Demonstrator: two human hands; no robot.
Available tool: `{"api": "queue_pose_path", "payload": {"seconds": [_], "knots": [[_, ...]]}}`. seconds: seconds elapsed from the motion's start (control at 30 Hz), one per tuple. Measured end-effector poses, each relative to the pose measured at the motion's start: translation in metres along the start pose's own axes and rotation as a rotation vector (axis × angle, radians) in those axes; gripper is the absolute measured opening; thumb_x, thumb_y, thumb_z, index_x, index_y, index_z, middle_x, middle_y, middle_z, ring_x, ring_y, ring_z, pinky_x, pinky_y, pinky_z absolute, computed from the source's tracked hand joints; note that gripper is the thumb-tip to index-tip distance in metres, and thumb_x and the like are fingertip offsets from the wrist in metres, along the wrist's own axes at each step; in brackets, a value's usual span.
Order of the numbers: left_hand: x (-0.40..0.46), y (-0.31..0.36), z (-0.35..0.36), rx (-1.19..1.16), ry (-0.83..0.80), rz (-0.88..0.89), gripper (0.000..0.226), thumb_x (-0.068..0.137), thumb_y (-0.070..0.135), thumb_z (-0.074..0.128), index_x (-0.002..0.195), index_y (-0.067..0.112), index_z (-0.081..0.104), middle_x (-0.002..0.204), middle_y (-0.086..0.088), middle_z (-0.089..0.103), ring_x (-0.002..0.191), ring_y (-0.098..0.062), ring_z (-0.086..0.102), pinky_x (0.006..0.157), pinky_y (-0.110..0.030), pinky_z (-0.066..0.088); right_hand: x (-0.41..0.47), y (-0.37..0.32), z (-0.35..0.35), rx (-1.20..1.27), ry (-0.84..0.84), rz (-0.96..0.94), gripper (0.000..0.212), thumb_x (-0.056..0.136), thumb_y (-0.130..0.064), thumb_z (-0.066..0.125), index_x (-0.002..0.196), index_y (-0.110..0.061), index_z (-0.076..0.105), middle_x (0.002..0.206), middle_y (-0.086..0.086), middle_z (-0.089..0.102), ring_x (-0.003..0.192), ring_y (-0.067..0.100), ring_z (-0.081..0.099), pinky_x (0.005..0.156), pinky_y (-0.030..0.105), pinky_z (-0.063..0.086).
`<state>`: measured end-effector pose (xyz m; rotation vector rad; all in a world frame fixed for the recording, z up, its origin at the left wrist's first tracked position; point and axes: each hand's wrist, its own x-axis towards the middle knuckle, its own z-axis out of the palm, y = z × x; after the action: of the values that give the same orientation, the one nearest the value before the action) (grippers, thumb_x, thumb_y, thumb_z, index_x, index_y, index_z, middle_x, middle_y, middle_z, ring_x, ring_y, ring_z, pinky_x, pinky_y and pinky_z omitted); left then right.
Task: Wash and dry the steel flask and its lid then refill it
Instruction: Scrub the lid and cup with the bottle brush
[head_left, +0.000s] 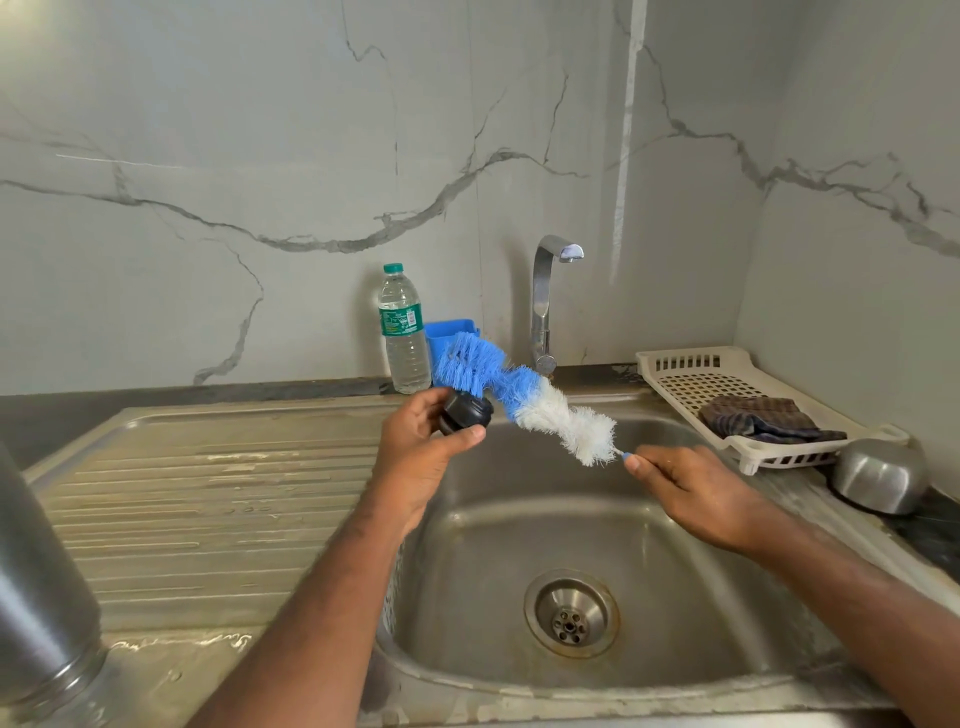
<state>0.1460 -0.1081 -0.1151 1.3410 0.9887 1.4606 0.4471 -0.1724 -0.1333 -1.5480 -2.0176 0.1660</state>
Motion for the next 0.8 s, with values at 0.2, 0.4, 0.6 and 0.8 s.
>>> {"api": "queue_pose_path", "payload": {"seconds": [0.2, 0.4, 0.6, 0.8], "knots": [[0.004, 0.004, -0.017, -0.038, 0.098, -0.025, 0.052, 0.072, -0.012, 0.081, 0.109, 0.022, 0.067, 0.111, -0.003, 0.074, 0.103, -0.015, 0.071, 0.093, -0.033, 0.056, -0.004, 0.01, -0.007, -0.011, -0.03, 0.022, 0.048, 0.101, -0.049, 0.042, 0.066, -0.017, 0.043, 0.054, -0.009, 0.045, 0.054, 0.008, 0.042, 0.058, 0.038, 0.04], [0.002, 0.001, -0.004, -0.063, 0.053, -0.007, 0.056, 0.072, -0.012, 0.081, 0.116, 0.017, 0.066, 0.112, -0.004, 0.076, 0.107, -0.016, 0.072, 0.097, -0.033, 0.054, -0.001, 0.006, -0.005, 0.005, -0.011, 0.003, 0.047, 0.103, -0.045, 0.044, 0.065, -0.018, 0.041, 0.055, -0.008, 0.043, 0.054, 0.008, 0.04, 0.056, 0.035, 0.036], [0.001, 0.003, -0.011, -0.115, -0.006, -0.008, 0.054, 0.076, -0.016, 0.075, 0.119, 0.017, 0.066, 0.11, -0.001, 0.077, 0.108, -0.015, 0.071, 0.094, -0.03, 0.056, -0.002, 0.004, -0.005, -0.043, -0.013, 0.024, 0.046, 0.104, -0.044, 0.043, 0.066, -0.017, 0.044, 0.054, -0.008, 0.044, 0.053, 0.009, 0.041, 0.056, 0.035, 0.037], [0.006, 0.007, -0.019, -0.234, 0.093, -0.036, 0.05, 0.079, -0.018, 0.07, 0.114, 0.018, 0.066, 0.112, -0.006, 0.074, 0.114, -0.022, 0.068, 0.095, -0.031, 0.055, -0.004, 0.007, -0.008, -0.001, -0.037, 0.017, 0.048, 0.104, -0.046, 0.043, 0.068, -0.015, 0.045, 0.057, -0.006, 0.046, 0.054, 0.007, 0.041, 0.057, 0.039, 0.039]]}}
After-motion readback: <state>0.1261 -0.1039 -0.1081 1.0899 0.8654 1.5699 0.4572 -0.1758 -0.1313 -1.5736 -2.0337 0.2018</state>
